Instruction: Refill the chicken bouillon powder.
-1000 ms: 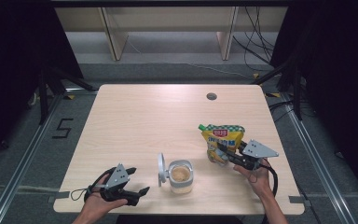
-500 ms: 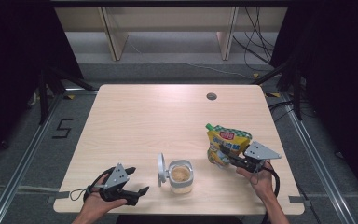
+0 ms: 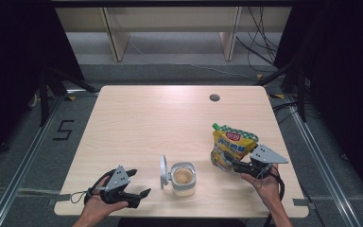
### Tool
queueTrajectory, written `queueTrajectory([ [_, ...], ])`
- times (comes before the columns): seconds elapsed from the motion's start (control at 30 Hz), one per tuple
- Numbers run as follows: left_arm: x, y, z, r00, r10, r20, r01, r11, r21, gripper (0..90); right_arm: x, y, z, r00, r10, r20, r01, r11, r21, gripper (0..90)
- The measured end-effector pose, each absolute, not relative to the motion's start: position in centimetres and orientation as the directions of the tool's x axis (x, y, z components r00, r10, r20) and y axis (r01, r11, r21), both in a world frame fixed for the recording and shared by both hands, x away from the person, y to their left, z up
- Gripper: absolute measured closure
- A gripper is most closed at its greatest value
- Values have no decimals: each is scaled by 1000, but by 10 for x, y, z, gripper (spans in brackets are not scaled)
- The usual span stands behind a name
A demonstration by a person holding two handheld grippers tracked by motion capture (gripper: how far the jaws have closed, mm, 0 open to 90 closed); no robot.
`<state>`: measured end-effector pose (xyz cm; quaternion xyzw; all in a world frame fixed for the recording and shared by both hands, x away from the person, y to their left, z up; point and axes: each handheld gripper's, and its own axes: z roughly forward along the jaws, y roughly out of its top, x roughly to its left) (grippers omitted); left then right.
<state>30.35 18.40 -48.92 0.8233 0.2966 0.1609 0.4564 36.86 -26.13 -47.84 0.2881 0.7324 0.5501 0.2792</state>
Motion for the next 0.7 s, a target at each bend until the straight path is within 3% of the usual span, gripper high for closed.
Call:
queueTrajectory([
  [0.27, 304, 185, -489, 770, 638, 6, 324, -399, 858, 166, 353, -264, -471, -626, 773, -105, 157, 257, 954, 316],
  [0.43, 305, 187, -488, 776, 630, 31, 315, -430, 846, 166, 340, -267, -470, -587, 809, -37, 248, 223, 943, 296],
  [0.57, 305, 185, -489, 763, 646, -2, 341, -400, 851, 165, 334, -270, -469, -582, 808, -90, 227, 267, 937, 273],
  [0.7, 306, 187, -488, 772, 635, 31, 320, -431, 844, 166, 327, -270, -469, -582, 810, -73, 250, 264, 932, 252],
])
